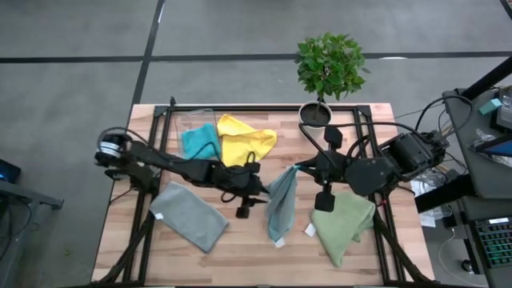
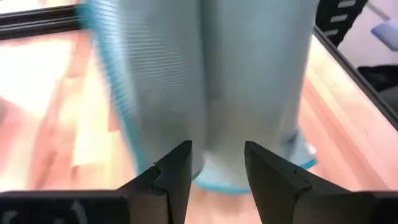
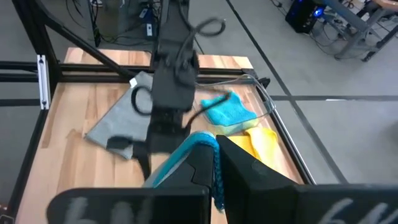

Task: Fold microfiber towels
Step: Fold the light blue microfiber towel

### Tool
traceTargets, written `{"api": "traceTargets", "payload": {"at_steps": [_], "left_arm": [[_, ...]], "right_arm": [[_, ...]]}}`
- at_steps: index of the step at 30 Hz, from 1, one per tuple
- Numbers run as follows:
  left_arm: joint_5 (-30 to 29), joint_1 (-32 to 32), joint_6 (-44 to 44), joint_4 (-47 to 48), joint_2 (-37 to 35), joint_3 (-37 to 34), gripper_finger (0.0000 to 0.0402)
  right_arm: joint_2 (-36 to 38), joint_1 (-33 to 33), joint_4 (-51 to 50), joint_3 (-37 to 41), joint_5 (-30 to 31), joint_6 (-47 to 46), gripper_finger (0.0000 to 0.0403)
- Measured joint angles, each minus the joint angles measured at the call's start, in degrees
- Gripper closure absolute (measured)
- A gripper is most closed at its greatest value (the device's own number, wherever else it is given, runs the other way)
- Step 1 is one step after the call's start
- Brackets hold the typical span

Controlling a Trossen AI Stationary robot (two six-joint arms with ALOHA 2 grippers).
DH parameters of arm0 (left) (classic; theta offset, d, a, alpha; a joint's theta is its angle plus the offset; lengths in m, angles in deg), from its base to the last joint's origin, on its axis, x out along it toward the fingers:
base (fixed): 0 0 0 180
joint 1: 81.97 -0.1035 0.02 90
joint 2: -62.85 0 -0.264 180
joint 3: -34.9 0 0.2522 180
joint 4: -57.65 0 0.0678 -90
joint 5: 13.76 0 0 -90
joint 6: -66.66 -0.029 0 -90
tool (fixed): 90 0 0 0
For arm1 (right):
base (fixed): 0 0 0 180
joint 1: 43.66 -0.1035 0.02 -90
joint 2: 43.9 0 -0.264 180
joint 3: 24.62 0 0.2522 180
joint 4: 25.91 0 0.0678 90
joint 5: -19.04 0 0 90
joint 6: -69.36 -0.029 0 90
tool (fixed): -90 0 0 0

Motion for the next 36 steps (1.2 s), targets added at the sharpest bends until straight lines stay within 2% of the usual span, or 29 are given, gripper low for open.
{"api": "traceTargets", "payload": {"at_steps": [4, 7, 15, 19, 25, 29, 32, 36], "left_arm": [[0.0, -0.3, -1.0, -0.2, -2.9, -0.6, 0.0265], [0.0, -1.2, -2.3, -3.5, -3.3, -1.4, 0.0248], [0.0, -5.4, -2.6, -12.2, -3.1, -6.2, 0.0155], [-0.2, -7.1, -3.5, -21.1, -3.0, -10.2, 0.0124], [-0.2, -8.7, -3.5, -32.7, 0.9, -12.7, 0.0119], [0.6, -8.7, -3.5, -35.8, 4.6, -12.0, 0.0119], [4.2, -8.6, -3.5, -35.3, 6.5, -12.0, 0.0122], [7.6, -8.0, -3.5, -33.0, 6.8, -12.3, 0.0152]], "right_arm": [[0.0, 0.0, 0.0, 0.0, 0.0, 0.2, 0.0394], [0.0, 0.0, 0.0, 0.0, -0.1, 0.4, 0.0394], [0.0, 0.0, 0.0, 0.0, -0.1, 0.4, 0.0394], [0.0, 0.0, -0.1, 0.0, -0.1, 0.4, 0.0394], [0.0, 0.0, 0.0, 0.0, -0.1, 0.4, 0.0394], [0.0, 0.0, 0.0, 0.0, -0.1, 0.4, 0.0394], [0.0, 0.0, 0.0, 0.0, -0.1, 0.4, 0.0394], [0.0, 0.0, 0.0, 0.0, -0.1, 0.4, 0.0394]]}}
